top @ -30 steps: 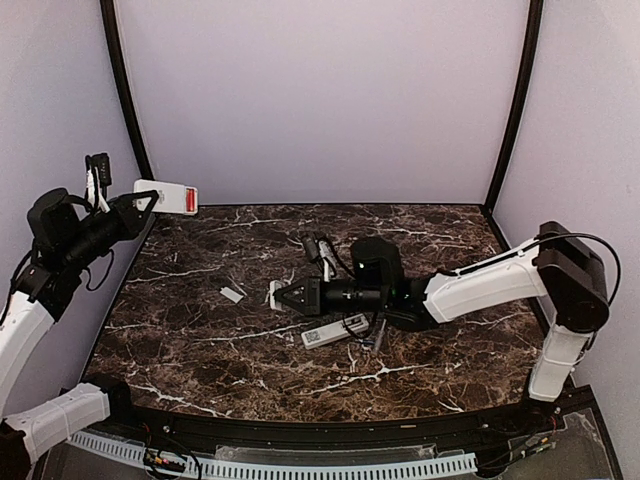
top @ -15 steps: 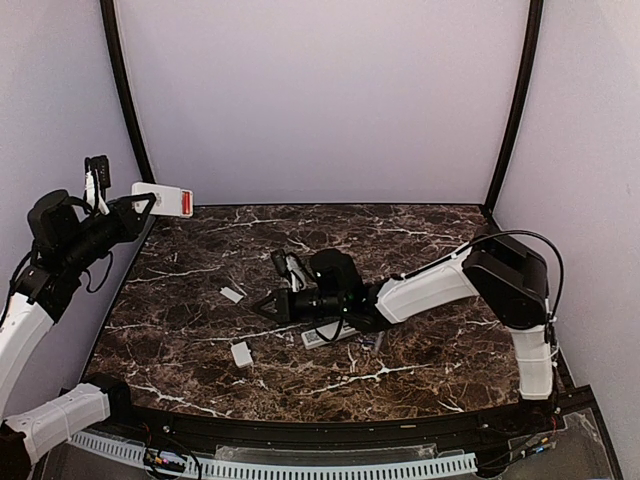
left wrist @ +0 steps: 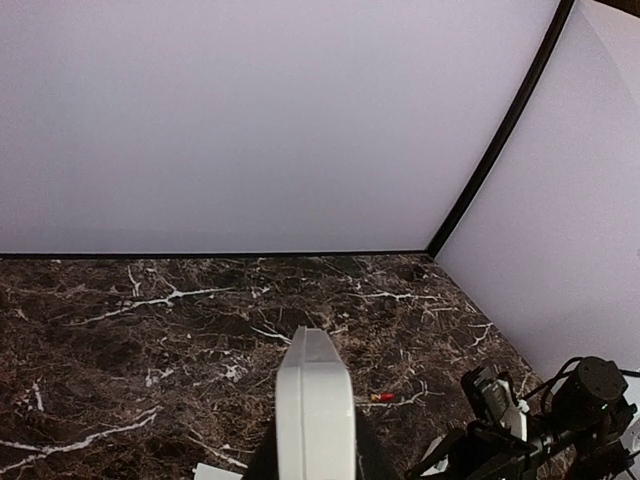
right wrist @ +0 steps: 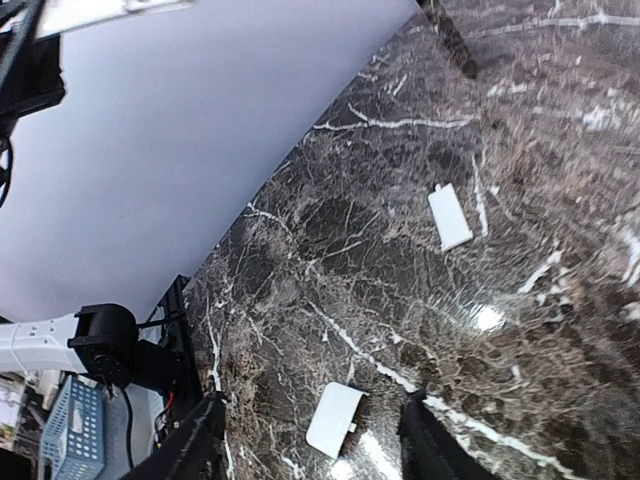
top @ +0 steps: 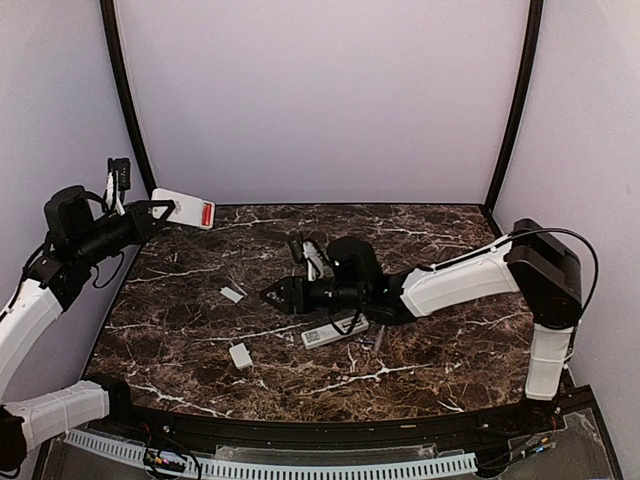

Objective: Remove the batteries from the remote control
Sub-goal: Place the battery cover at the center of the board, then place the remote control without the battery cover at the center of the board.

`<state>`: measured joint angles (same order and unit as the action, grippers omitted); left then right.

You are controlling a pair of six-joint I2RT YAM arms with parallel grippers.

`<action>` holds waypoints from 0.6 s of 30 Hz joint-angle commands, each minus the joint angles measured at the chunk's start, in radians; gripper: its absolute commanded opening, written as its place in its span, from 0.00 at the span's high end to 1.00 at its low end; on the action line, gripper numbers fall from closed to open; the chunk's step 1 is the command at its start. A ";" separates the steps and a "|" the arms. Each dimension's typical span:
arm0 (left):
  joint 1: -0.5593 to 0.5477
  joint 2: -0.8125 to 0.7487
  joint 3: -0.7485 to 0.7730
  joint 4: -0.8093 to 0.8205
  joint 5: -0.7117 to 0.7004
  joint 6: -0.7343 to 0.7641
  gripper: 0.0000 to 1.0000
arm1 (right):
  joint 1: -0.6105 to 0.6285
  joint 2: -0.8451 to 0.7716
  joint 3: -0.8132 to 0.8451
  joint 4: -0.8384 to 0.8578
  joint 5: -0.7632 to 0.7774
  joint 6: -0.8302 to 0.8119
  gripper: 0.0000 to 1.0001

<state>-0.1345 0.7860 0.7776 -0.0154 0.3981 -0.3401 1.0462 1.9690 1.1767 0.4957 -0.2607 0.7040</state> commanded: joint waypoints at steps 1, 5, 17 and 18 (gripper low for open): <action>-0.003 0.080 0.017 0.081 0.193 -0.024 1.00 | -0.020 -0.166 -0.101 -0.022 0.100 -0.050 0.35; -0.038 0.173 0.038 0.081 0.295 -0.028 1.00 | -0.036 -0.311 -0.211 -0.074 0.166 -0.074 0.25; -0.317 0.327 0.068 -0.052 0.469 0.109 1.00 | -0.111 -0.699 -0.505 -0.132 0.279 -0.098 0.15; -0.327 0.346 0.063 -0.053 0.476 0.102 1.00 | -0.117 -0.724 -0.527 -0.131 0.278 -0.101 0.14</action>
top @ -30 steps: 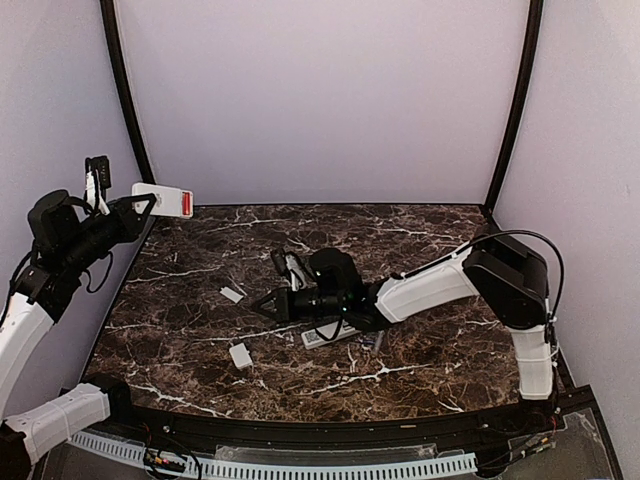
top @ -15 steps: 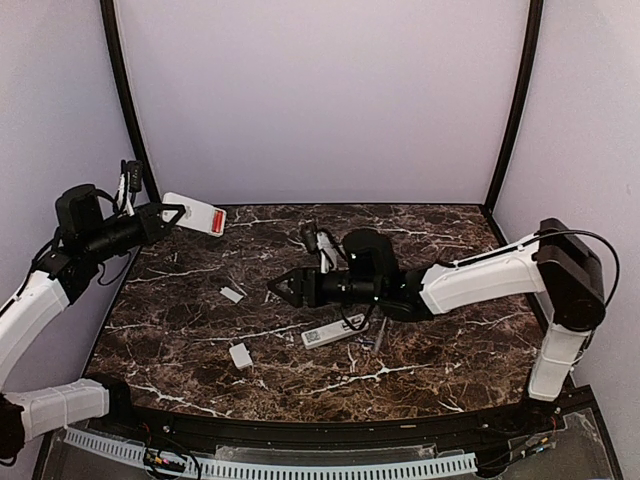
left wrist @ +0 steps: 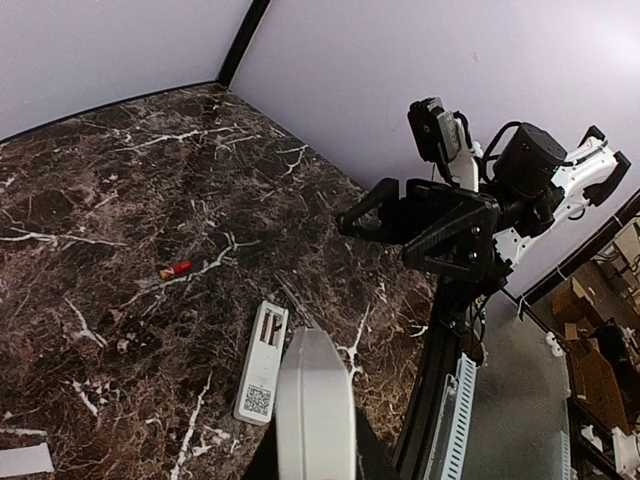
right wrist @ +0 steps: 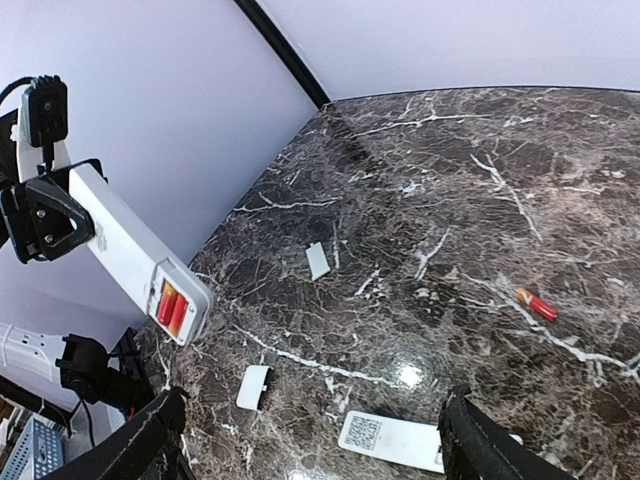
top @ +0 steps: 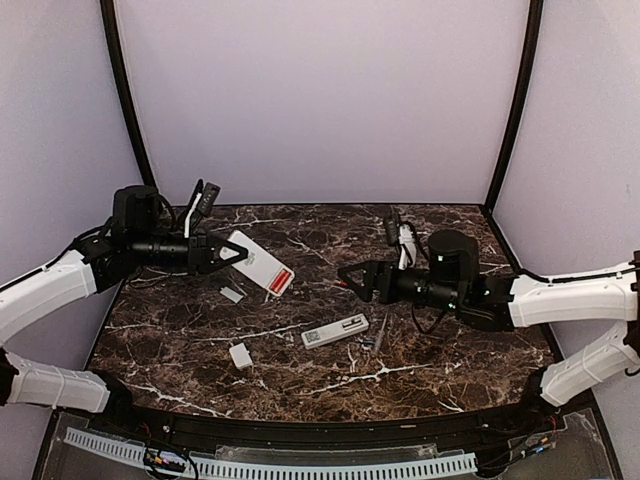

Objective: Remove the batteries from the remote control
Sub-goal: Place the remote control without the battery cover at the center of the board.

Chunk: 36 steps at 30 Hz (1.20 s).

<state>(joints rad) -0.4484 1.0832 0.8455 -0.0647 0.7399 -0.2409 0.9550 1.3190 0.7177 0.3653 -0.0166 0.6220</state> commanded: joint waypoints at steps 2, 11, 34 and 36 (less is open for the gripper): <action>-0.034 0.056 -0.021 -0.014 0.118 -0.002 1.00 | -0.034 -0.117 -0.095 -0.004 0.037 -0.026 0.14; -0.070 0.203 -0.009 -0.203 0.172 -0.028 0.97 | -0.039 -0.209 -0.203 0.034 0.061 -0.008 0.14; -0.079 0.631 0.122 -0.325 0.179 0.065 0.82 | -0.039 -0.239 -0.263 0.054 0.060 0.045 0.14; -0.079 0.645 0.134 -0.339 0.155 0.078 0.80 | -0.039 -0.248 -0.267 0.047 0.065 0.048 0.14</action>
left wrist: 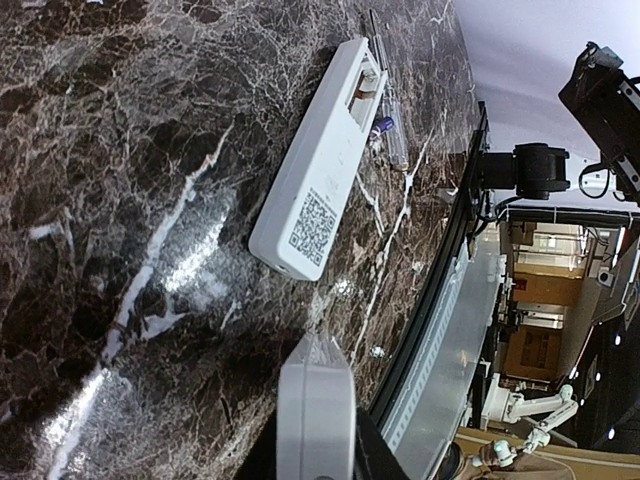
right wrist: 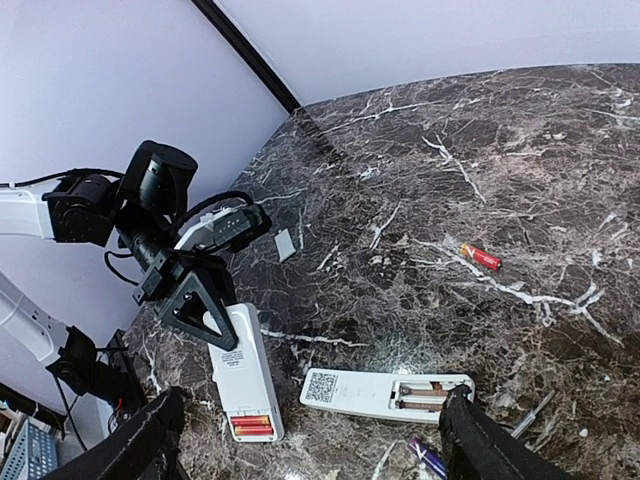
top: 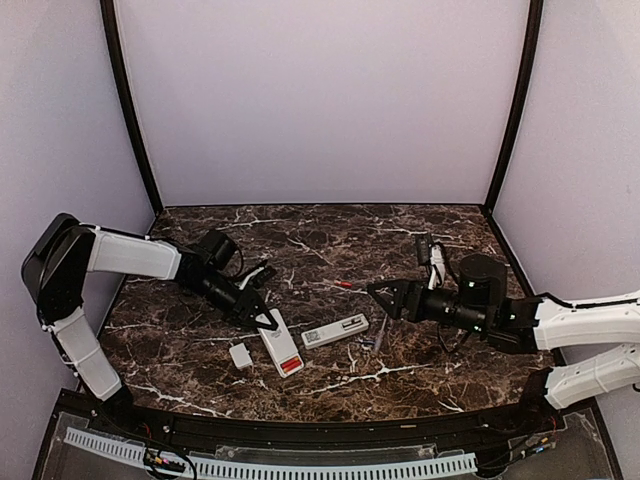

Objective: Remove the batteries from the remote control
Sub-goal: Place the remote control without the battery cover at the center of the board.

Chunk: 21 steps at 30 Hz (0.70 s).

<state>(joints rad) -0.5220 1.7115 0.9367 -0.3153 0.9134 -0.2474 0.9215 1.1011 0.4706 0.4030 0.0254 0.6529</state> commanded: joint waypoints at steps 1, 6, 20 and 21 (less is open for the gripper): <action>-0.006 0.019 0.044 -0.084 -0.033 0.085 0.78 | -0.006 -0.034 -0.021 0.006 0.025 0.018 0.14; -0.006 0.032 0.069 -0.105 -0.157 0.099 0.69 | -0.006 -0.026 -0.014 0.000 0.025 0.016 0.14; -0.007 -0.057 0.070 -0.071 -0.369 0.081 0.41 | -0.006 -0.015 0.006 -0.023 0.024 0.010 0.14; -0.007 -0.073 0.069 -0.068 -0.379 0.076 0.39 | -0.006 -0.023 0.002 -0.025 0.027 0.011 0.14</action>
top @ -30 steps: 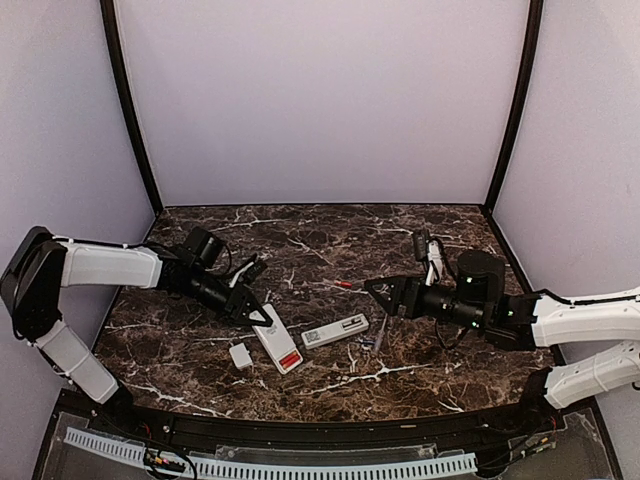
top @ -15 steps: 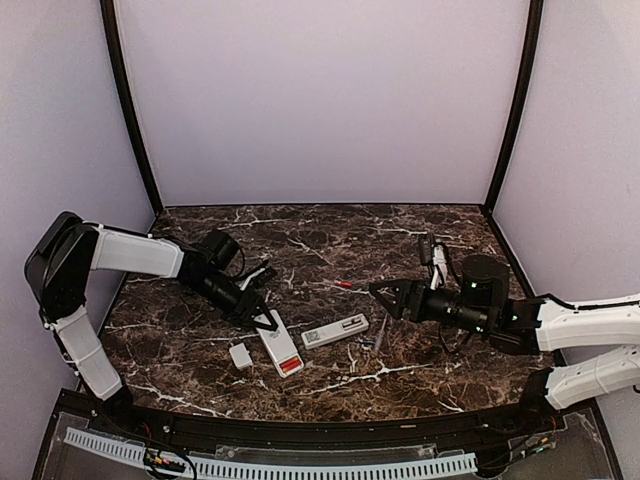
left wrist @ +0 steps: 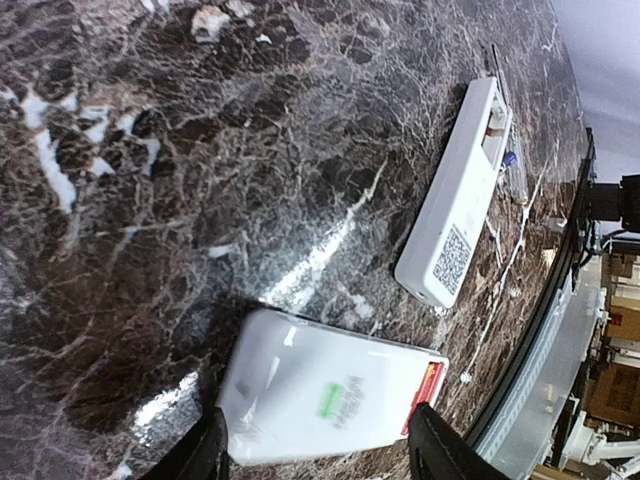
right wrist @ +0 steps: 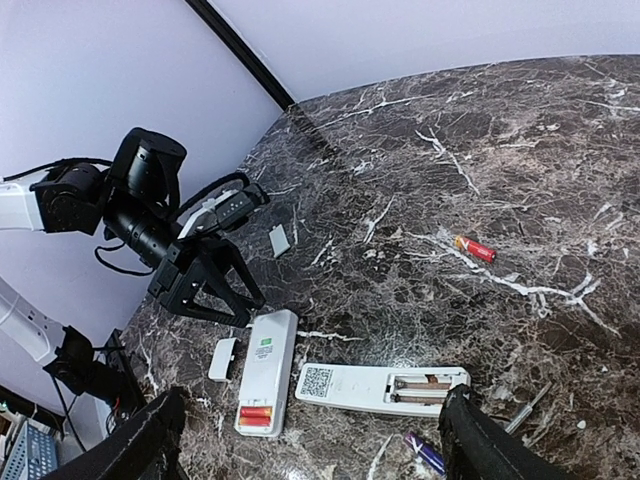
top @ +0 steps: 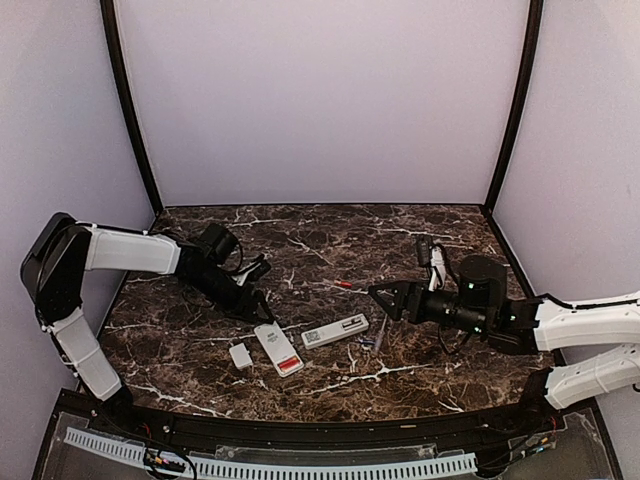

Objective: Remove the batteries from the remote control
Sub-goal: Place the remote control without the battery cover at the center of the board, then pick up the screwdriver from the center of the board.

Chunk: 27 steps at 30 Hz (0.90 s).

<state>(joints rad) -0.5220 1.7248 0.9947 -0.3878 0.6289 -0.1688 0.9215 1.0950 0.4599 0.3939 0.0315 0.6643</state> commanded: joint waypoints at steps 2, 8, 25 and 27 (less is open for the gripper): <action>-0.007 -0.107 0.005 0.014 -0.120 -0.007 0.37 | -0.005 -0.036 0.001 -0.016 0.030 0.006 0.14; -0.006 -0.177 0.019 0.000 -0.279 -0.007 0.33 | -0.006 -0.096 -0.013 -0.086 0.047 0.027 0.14; 0.356 -0.464 0.086 0.156 -0.334 -0.113 0.06 | -0.004 -0.111 0.170 -0.758 0.081 0.343 0.19; 0.372 -0.483 0.088 0.145 -0.314 -0.106 0.06 | -0.004 -0.044 0.187 -0.758 0.066 0.373 0.21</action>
<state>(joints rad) -0.1902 1.2591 1.1130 -0.2329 0.2592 -0.2348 0.9215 0.9562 0.6090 -0.2893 0.1234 0.9310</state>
